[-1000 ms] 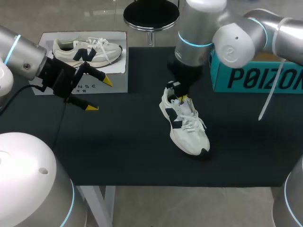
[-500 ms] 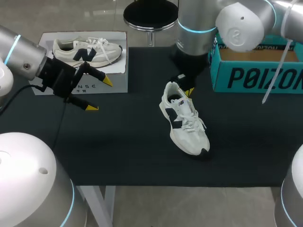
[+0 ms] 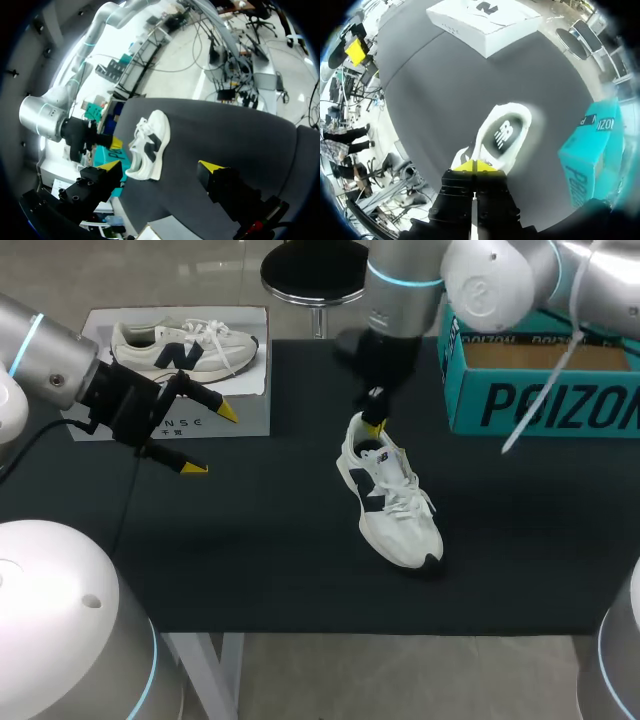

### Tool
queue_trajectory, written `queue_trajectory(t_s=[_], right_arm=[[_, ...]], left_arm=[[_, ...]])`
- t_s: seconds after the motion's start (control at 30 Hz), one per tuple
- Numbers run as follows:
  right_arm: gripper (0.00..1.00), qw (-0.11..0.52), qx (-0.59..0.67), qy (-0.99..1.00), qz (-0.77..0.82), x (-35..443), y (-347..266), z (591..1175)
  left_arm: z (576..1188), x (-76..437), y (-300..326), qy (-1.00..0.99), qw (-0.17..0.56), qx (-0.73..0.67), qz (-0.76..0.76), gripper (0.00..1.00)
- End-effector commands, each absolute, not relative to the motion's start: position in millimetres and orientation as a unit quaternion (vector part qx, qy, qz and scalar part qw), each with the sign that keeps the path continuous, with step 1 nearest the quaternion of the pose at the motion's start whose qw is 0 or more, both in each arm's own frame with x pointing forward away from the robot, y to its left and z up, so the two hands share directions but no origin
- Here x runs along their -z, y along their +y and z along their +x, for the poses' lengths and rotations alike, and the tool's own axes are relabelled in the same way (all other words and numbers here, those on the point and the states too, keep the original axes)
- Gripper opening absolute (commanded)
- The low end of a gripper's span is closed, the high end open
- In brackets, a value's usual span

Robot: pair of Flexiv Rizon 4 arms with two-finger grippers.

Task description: Take the shoe out of the shoebox, open the shoe tongue, remove and reinsert the insole, then place the shoe into the shoebox

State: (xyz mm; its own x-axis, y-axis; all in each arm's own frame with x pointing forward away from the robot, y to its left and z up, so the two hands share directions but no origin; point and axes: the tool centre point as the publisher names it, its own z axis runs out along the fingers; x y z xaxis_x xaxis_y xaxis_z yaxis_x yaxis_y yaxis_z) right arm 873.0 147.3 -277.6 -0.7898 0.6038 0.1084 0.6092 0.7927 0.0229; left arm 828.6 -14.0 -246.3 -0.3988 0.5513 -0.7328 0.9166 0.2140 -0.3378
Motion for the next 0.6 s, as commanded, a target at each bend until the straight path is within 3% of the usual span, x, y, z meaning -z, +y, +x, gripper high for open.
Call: queue_trajectory(t_s=[0.03, 0.5, 0.6], right_arm=[[0.0, 0.094, -0.089, -0.963, -0.237, 272.8, 159.0, 885.0], [0.0, 0.094, -0.089, -0.963, -0.237, 272.8, 159.0, 885.0], [0.0, 0.029, -0.04, -0.98, -0.194, 264.0, 151.5, 884.2]], left_arm=[[828.8, 246.2, -14.5, 0.743, 0.236, 0.384, 0.495, 1.0], [828.8, 246.2, -14.5, 0.743, 0.236, 0.384, 0.495, 1.0], [828.8, 246.2, -14.5, 0.743, 0.236, 0.384, 0.495, 1.0]])
